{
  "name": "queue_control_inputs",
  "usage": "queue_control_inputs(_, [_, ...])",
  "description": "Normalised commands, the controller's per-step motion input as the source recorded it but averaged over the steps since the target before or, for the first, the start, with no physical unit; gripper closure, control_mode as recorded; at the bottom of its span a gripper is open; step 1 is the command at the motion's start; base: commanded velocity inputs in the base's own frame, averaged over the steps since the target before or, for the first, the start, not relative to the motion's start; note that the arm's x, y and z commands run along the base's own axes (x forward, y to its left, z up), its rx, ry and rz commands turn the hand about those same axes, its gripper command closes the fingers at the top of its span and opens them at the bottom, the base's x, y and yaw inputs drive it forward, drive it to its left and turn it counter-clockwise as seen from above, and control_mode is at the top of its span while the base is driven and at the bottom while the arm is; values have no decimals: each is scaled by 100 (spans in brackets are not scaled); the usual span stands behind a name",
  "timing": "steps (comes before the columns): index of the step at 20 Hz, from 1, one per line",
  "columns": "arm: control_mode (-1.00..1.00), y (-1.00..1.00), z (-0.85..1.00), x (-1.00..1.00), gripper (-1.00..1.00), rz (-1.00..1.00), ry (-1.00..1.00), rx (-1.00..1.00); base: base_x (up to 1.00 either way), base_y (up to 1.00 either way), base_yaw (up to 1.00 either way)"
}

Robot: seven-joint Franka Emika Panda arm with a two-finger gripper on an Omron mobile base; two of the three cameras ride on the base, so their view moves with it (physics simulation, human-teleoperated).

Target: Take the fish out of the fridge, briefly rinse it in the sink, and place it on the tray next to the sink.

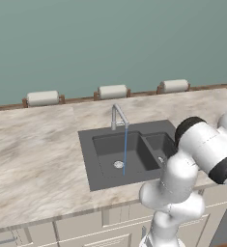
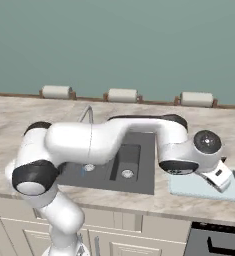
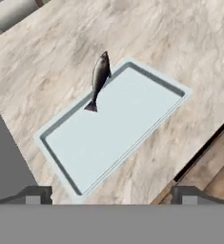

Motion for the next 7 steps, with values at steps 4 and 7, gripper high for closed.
queue_control_inputs(4, [-100,100,-100,-98,-100,8,-8,-26,0,0,0])
queue_control_inputs(7, [-100,100,-56,-68,-100,7,-1,-13,0,0,0])
